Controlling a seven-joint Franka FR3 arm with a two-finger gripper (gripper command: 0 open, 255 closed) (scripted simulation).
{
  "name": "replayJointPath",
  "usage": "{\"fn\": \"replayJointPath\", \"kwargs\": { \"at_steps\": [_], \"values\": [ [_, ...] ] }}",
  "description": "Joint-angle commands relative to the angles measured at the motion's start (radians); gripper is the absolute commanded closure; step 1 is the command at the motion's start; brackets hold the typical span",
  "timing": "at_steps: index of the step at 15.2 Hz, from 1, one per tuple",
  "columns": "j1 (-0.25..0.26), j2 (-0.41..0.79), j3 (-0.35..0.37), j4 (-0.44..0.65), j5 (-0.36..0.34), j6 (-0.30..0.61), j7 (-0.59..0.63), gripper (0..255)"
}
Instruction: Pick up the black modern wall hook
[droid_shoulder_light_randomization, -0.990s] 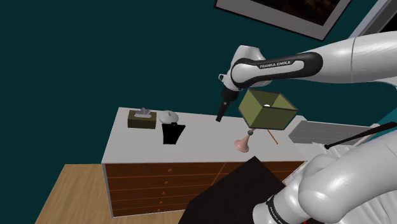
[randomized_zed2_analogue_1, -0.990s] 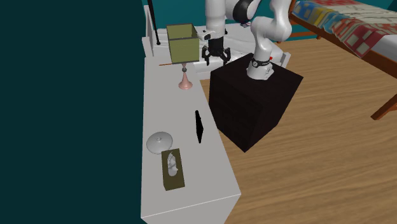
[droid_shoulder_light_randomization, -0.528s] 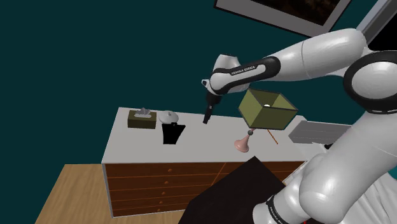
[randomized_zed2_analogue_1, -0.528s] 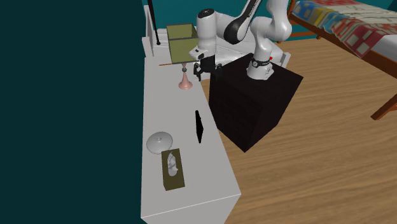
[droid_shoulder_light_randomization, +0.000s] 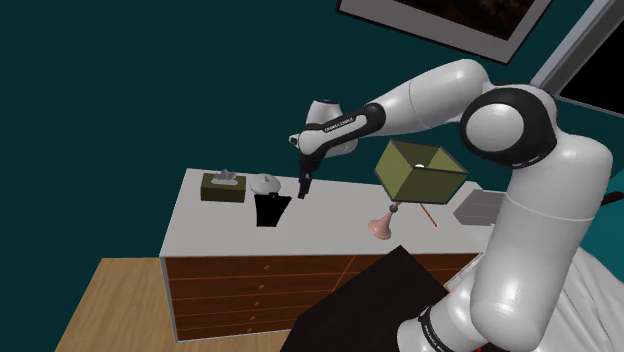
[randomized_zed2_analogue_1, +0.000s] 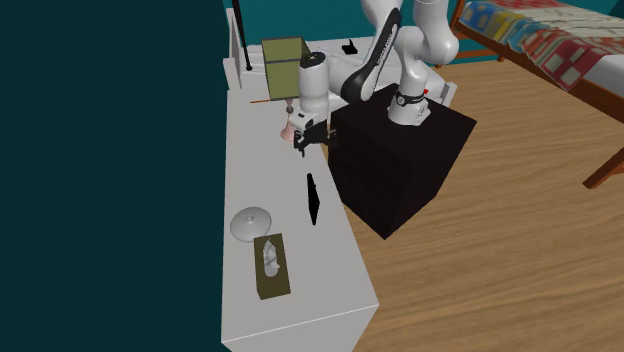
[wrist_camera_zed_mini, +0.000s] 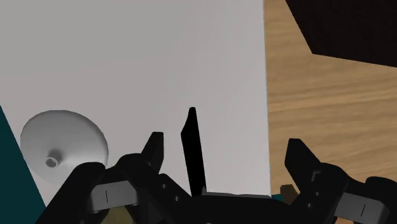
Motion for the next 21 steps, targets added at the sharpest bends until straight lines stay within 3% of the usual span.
{"fn": "replayJointPath", "kwargs": {
  "at_steps": [1,5,14,15,21],
  "values": [
    [0.003,0.080,0.016,0.070,-0.003,0.015,-0.036,0],
    [0.007,0.220,0.043,0.200,-0.020,0.035,-0.097,0],
    [0.003,0.298,0.048,0.212,-0.014,0.102,-0.101,0],
    [0.003,0.301,0.048,0.216,-0.014,0.101,-0.101,255],
    [0.003,0.302,0.048,0.217,-0.014,0.101,-0.101,255]
  ]
}}
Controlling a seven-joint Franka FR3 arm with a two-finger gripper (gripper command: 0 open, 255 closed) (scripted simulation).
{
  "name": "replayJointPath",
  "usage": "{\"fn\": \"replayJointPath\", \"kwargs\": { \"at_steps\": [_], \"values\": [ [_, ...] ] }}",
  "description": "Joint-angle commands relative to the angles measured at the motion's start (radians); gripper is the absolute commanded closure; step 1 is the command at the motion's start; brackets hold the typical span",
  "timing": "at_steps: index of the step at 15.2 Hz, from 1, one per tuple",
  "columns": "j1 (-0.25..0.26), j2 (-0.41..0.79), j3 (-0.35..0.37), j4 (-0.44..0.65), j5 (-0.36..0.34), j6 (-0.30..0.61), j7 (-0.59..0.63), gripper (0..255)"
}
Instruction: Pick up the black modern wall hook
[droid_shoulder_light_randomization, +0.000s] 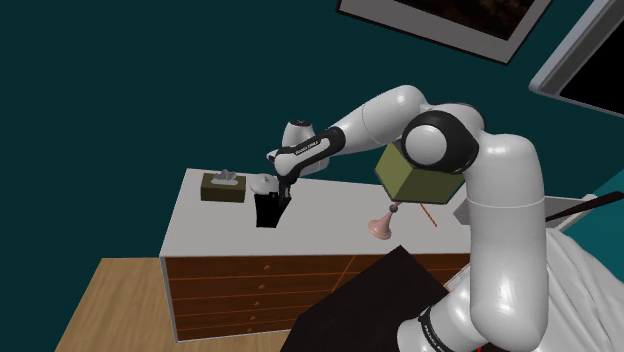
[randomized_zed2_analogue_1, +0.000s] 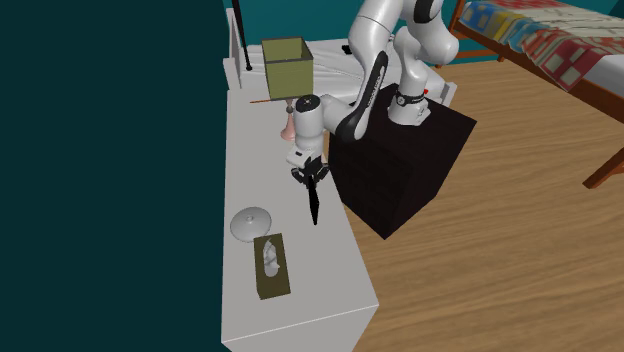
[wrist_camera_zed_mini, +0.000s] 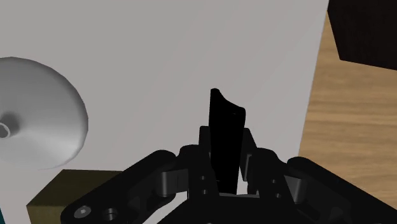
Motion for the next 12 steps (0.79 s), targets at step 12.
{"fn": "replayJointPath", "kwargs": {
  "at_steps": [12],
  "values": [
    [0.004,-0.096,-0.006,-0.018,-0.007,-0.079,0.005,255]
  ]
}}
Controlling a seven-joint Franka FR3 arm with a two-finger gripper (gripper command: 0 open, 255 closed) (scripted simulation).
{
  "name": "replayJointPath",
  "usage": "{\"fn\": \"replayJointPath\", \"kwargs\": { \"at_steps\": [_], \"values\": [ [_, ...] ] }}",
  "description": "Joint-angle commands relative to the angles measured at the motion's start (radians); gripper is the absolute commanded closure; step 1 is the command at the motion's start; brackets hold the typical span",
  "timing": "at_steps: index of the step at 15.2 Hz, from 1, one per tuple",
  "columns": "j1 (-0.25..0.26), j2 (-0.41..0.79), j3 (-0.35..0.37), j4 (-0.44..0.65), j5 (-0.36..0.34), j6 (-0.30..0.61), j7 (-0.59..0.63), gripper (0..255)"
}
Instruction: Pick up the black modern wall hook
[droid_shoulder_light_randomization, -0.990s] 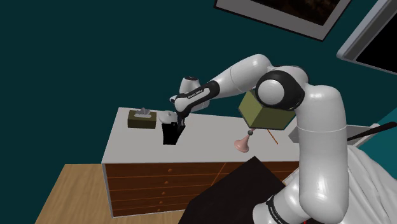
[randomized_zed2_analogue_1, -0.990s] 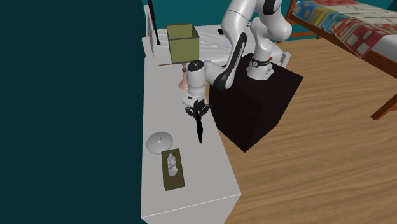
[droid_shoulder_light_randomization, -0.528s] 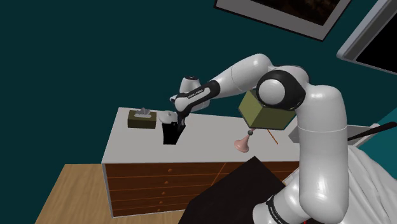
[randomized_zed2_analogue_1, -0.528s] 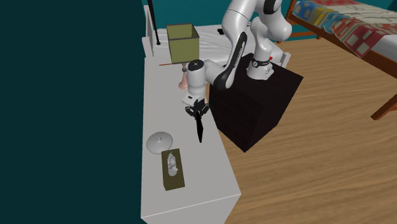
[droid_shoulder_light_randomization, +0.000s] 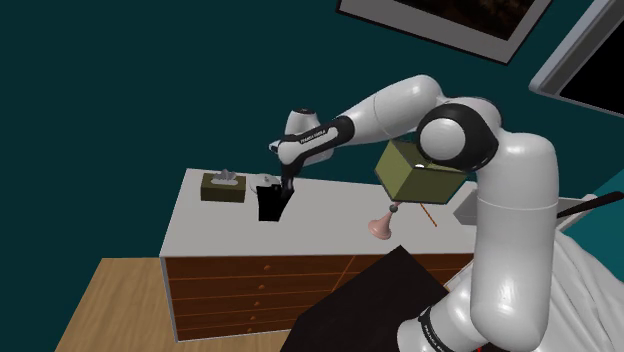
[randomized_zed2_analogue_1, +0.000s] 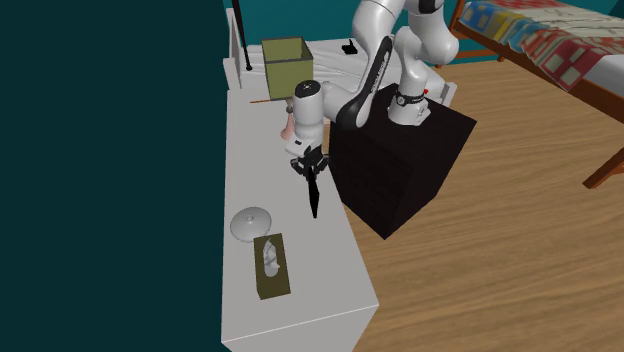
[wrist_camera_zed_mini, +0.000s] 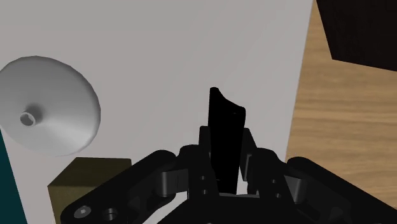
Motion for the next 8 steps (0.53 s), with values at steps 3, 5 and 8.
{"fn": "replayJointPath", "kwargs": {
  "at_steps": [3,5,8],
  "values": [
    [0.004,-0.040,-0.002,0.000,-0.004,-0.040,0.005,255],
    [0.005,-0.059,-0.003,0.001,-0.005,-0.059,0.006,255],
    [0.005,-0.069,-0.004,0.002,-0.006,-0.070,0.007,255]
  ]
}}
